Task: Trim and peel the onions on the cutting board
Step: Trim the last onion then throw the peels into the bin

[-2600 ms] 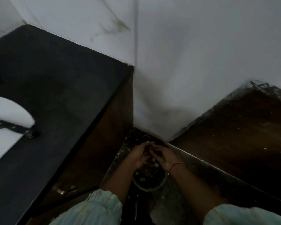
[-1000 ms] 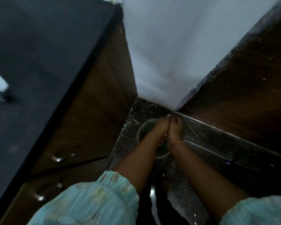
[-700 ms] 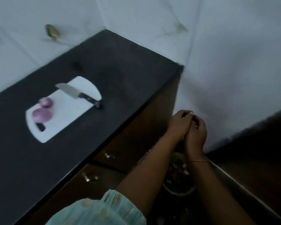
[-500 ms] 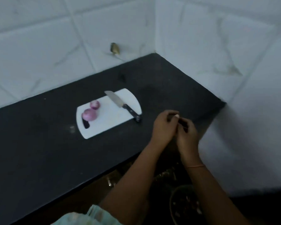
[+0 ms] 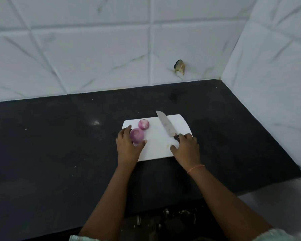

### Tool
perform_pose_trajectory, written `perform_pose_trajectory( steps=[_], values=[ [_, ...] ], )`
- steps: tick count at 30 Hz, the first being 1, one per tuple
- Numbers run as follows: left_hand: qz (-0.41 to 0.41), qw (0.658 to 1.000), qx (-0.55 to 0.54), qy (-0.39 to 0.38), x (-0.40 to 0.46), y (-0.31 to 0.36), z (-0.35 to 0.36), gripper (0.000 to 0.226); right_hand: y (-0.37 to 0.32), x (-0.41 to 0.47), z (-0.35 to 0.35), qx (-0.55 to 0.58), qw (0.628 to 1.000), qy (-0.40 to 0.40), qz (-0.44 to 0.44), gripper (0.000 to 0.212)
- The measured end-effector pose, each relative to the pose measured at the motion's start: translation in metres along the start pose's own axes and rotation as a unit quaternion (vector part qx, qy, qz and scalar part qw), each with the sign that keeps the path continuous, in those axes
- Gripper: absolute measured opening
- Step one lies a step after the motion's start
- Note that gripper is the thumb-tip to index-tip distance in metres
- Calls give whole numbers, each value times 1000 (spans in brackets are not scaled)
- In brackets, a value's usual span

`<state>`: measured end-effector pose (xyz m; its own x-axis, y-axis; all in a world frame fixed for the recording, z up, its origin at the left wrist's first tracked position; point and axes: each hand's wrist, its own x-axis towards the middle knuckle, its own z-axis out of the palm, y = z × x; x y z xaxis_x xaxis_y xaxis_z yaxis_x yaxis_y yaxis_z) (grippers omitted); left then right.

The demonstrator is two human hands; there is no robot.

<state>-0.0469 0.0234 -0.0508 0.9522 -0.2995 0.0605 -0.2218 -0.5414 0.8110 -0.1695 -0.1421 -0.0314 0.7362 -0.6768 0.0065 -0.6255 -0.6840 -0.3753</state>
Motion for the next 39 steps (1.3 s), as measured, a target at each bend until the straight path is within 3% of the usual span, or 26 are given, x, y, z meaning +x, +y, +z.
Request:
perform_pose_trajectory(
  steps=[5,8,12,17,23,27,32,39],
  values=[
    [-9,1000,-25,16,10,-10,6,62,7,12,10,25,999,20,-22,21],
    [40,999,16,1,7,-9,8,57,11,13,15,49,998,31,-20,19],
    [106,991,85,-3,-3,-10,13,63,14,15,20,43,998,34,-28,43],
    [129,982,139,-2,3,-14,17,80,17,19,23,91,995,39,-30,46],
    [110,988,107,-30,10,-6,24,92,26,24,21,136,988,65,-26,38],
    [114,987,112,-28,13,-2,30,92,27,31,18,69,995,63,-43,32],
    [111,988,106,-14,13,-2,30,94,17,40,18,34,993,92,-60,10],
    [100,989,110,-16,11,-2,28,94,1,44,17,17,994,97,-41,10]
  ],
)
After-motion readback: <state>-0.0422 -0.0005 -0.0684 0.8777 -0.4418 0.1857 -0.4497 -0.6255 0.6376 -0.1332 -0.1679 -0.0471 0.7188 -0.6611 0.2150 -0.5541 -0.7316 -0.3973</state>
